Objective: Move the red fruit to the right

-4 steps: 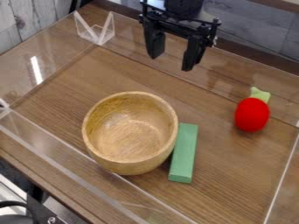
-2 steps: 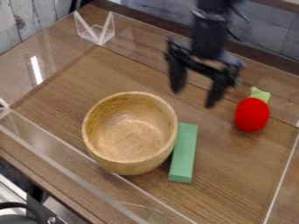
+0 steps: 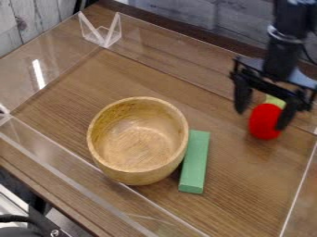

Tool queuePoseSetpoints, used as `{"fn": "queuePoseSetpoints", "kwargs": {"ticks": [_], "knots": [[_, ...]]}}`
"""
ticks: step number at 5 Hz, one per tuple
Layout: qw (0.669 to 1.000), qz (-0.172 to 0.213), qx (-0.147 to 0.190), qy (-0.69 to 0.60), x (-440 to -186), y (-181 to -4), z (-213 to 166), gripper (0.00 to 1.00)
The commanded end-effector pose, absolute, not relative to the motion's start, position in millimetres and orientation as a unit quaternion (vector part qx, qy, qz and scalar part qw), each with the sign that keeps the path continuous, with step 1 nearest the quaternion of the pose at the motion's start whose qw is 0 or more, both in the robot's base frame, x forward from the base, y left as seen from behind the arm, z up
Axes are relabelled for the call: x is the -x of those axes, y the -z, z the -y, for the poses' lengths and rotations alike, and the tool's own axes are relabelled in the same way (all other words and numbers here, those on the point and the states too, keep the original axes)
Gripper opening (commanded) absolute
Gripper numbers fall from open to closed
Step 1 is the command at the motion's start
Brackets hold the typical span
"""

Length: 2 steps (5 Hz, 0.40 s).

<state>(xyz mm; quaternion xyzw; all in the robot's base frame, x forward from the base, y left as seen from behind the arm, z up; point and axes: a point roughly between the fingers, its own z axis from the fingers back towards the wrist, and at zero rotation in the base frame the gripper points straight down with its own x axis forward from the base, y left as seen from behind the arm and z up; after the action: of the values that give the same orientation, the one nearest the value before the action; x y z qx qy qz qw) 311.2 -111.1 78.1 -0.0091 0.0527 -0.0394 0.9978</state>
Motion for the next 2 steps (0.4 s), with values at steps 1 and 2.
{"fn": "queuePoseSetpoints", "kwargs": {"ticks": [1,2], "knots": [[1.000,-0.005,0.019,0.020,-333.7,-84.7,123.9,1.00],[1.000,0.001,0.015,0.007,-345.5,-73.7,130.5,1.00]]}}
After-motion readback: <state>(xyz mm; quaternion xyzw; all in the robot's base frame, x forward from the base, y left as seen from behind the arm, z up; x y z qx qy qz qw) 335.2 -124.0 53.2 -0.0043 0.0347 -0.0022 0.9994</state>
